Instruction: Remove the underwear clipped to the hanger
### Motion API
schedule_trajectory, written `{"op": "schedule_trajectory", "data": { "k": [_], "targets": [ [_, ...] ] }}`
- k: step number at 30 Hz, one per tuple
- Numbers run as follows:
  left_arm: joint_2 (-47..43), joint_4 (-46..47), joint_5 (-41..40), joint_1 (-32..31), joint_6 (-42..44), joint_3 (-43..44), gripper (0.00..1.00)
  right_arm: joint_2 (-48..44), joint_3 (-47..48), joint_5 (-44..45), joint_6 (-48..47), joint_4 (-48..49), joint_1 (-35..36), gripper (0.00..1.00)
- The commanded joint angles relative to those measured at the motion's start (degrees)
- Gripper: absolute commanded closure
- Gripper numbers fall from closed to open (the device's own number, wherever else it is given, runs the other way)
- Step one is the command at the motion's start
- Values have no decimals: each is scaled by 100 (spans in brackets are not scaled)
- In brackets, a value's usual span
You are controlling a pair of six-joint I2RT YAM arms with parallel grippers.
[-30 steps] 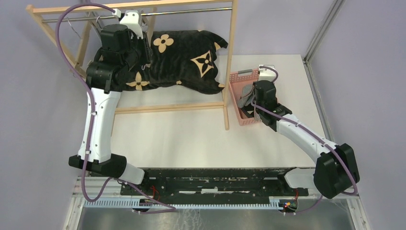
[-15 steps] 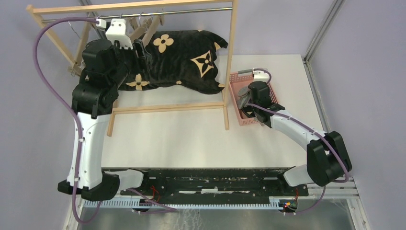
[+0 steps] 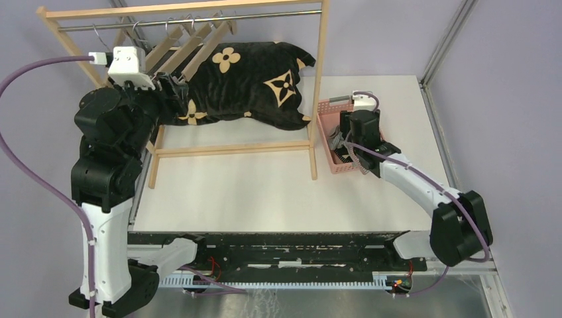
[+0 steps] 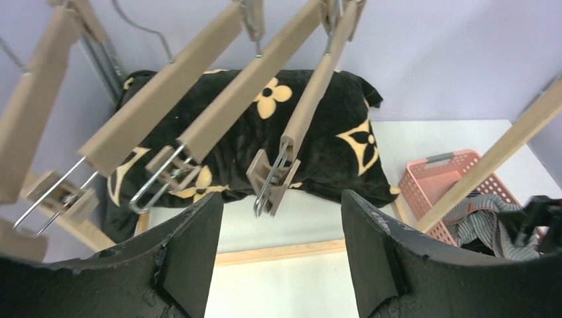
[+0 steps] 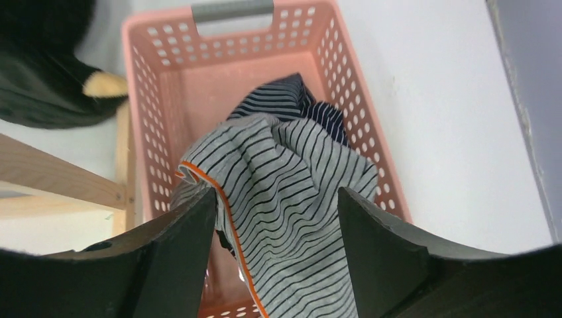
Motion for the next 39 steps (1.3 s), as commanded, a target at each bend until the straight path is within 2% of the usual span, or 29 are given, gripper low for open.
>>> {"op": "schedule_trajectory", "data": {
  "k": [1, 4, 6, 8, 12, 18, 23, 27, 32, 39],
  "targets": [
    [-245, 239, -622, 18, 67, -147, 28, -875, 145, -128, -135, 69, -6, 25],
    [-551, 380, -757, 24, 46, -415, 27, -1556, -74, -250, -175, 76, -1, 24],
    [-856, 536, -1071, 20, 57, -688, 27, -2160, -276, -15, -134, 116, 3, 15],
    [-1233, 707, -1483, 20, 127, -1045, 27, -2566, -373, 405, -221, -3, -2, 12],
    [-1856, 879, -1831, 16, 93, -1616, 27, -3287, -433, 1066, -317, -174, -5, 11],
    [-2493, 613, -2312, 15, -123, -2109, 28, -4298, -633, 1199, -370, -84, -1, 10],
    [-2857, 216, -2422, 7, -369, -2939, 28, -4461, -484, 1107, -362, -234, -1, 10],
    [-3025, 31, -2183, 7, -597, -3879, 27, -4517, -442, 1001, -350, -262, -6, 10],
    [-3839, 494, -1815, 2, -925, -4892, 27, -4538, -456, 951, -360, -237, -1, 10],
    [-5580, 1708, -1427, 2, -1386, -6147, 30, -4389, -496, 885, -342, -212, -7, 13]
  ]
}}
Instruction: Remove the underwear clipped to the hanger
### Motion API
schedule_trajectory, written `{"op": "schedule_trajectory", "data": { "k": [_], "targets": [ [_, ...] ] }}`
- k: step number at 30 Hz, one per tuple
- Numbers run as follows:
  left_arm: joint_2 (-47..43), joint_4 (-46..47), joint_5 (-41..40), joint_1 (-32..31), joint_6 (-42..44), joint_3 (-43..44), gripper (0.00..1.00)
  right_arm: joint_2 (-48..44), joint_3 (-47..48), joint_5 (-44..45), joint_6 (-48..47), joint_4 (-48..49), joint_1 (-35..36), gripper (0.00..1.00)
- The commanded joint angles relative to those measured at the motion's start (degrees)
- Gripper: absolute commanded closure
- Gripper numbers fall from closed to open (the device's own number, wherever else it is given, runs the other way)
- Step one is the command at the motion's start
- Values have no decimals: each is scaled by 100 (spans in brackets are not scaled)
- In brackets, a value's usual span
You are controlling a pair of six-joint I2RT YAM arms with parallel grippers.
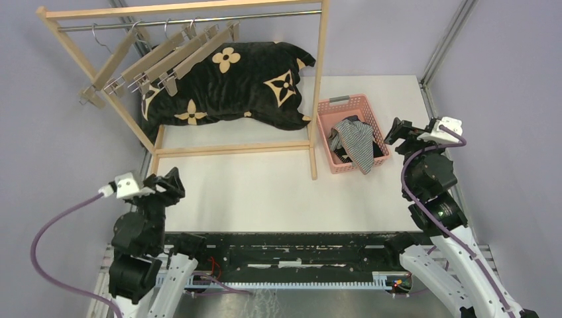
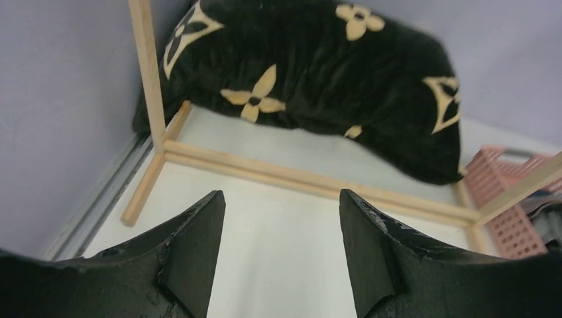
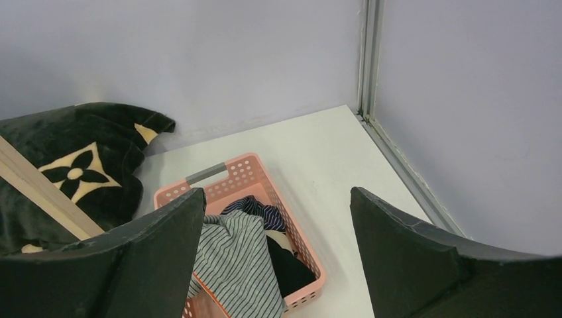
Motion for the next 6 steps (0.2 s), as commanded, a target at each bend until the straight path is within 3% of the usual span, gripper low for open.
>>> {"op": "schedule_trajectory", "data": {
  "k": [1, 6],
  "targets": [
    [-776, 1188, 247, 6, -535, -633, 30, 122, 116, -77, -64, 93, -12, 14],
    [-836, 1078, 12, 8, -511, -857, 30, 240, 142, -125, -44, 75, -10, 12]
  ]
}}
